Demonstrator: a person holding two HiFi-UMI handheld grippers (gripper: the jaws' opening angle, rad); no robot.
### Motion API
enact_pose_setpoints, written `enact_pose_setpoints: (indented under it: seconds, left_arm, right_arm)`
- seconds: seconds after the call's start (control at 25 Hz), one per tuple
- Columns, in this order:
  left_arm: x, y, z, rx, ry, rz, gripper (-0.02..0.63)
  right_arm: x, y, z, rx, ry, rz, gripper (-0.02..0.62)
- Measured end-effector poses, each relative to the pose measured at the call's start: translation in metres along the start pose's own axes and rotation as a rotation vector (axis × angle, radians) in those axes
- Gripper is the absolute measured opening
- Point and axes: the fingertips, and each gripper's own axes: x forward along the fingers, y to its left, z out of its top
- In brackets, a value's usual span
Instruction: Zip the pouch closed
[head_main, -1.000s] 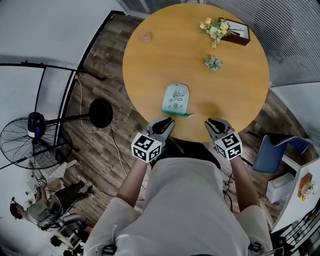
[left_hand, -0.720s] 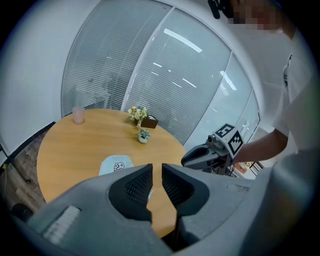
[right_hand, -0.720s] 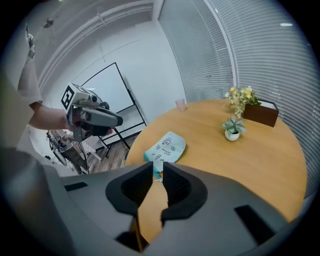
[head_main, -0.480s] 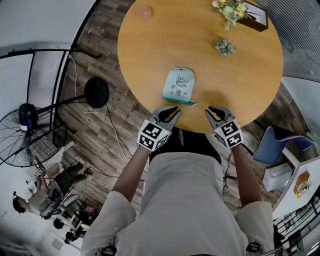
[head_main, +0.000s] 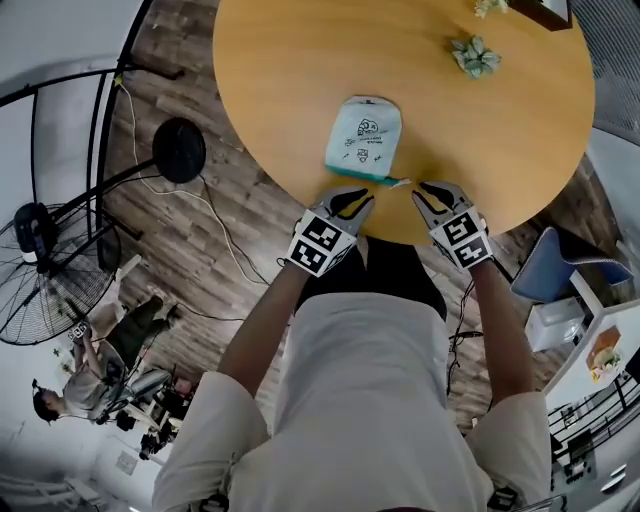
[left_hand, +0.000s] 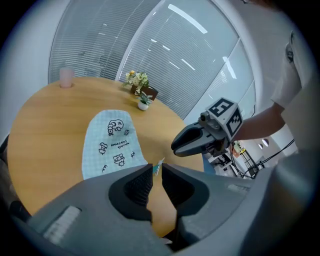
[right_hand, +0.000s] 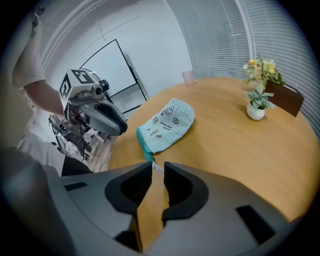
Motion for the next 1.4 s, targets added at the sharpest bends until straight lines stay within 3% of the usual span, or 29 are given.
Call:
enact_pose_setpoints:
  seconds: [0.4, 0.64, 0.96, 1.2, 1.4]
  left_arm:
    - [0.030, 0.002, -0.011, -0.021, 0.029, -0.030, 0.063]
    - [0.044, -0.001, -0.018, -0.025, 0.046, -0.044, 0.063]
    - [0.057, -0.004, -0.033, -0.019, 0.079, -0.050, 0.063]
    - [0.055, -0.004, -0.037, -0.027, 0.095, -0.048, 0.063]
    - [0.055, -0.002, -0.044, -0.025, 0.089, -0.037, 0.063]
  right_arm:
    - [0.038, -0.002, -0.011, -0.288, 0.126, 0.082, 0.083]
    - [0.055, 0.001, -0.022, -0.357, 0.167, 0.142, 0.081]
    - [0.052, 0.009, -0.023, -0.296, 0.132, 0.164, 0.018]
    - [0.050, 0.024, -0.013, -0.131, 0.077, 0.226, 0.012]
    - [0.048, 0.029, -0.006, -0.069, 0.045, 0.255, 0.012]
